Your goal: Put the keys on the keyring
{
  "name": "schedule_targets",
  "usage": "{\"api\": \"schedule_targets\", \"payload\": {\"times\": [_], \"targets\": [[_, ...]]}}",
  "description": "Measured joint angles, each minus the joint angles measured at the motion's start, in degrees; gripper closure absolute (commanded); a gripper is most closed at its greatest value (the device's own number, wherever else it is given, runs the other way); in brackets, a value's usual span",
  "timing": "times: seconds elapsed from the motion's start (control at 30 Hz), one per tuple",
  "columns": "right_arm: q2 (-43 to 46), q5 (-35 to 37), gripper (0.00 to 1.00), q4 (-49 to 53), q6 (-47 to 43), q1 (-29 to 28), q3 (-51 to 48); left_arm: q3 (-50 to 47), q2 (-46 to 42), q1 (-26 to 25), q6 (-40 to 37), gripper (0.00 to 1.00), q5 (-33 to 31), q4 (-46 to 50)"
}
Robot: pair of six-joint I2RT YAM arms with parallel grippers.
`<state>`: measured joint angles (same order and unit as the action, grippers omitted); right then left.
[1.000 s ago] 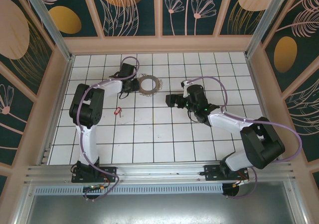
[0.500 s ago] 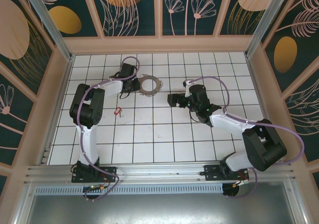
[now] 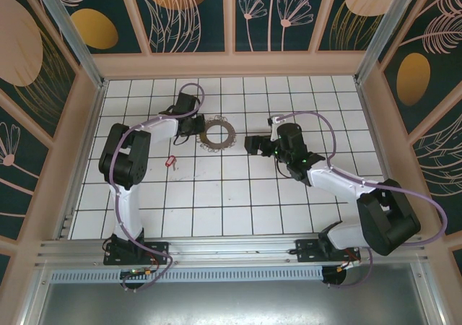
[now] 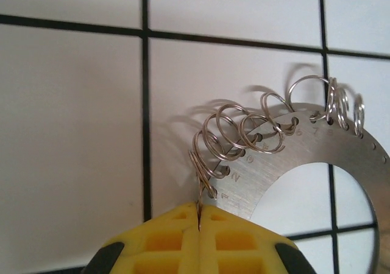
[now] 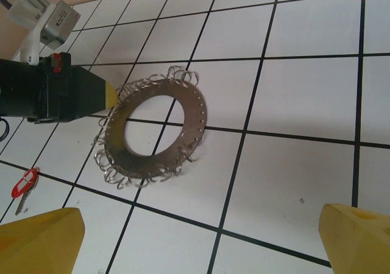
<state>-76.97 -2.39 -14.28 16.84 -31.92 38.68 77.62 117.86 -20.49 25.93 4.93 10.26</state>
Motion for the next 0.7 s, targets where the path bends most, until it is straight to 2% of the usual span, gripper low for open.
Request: {"api": "schedule_targets", "payload": {"times": [0.3,0.57,0.63,0.7], "targets": [[0.11,-0.15,0.01,0.13,0.04,0.0,-1.81,-4.96,-5.22,-4.74,-2.75,1.0,3.23,2.93],[0.11,-0.66,0.01,-0.11,0.11,0.0,-2.97,-7.98,-8.33,-7.87,-8.09,1.0,3.41,7.1],[0.11,-0.72,0.01,-0.24,0.22,0.11,-3.08,-8.04,-8.39,-8.66,-9.62,0.98,3.45,7.78],[0.11,-0.94,0.01,-0.37,0.28,0.79,-3.13,-8.09,-8.5,-9.27,-10.84,0.91,3.72,8.04]]}}
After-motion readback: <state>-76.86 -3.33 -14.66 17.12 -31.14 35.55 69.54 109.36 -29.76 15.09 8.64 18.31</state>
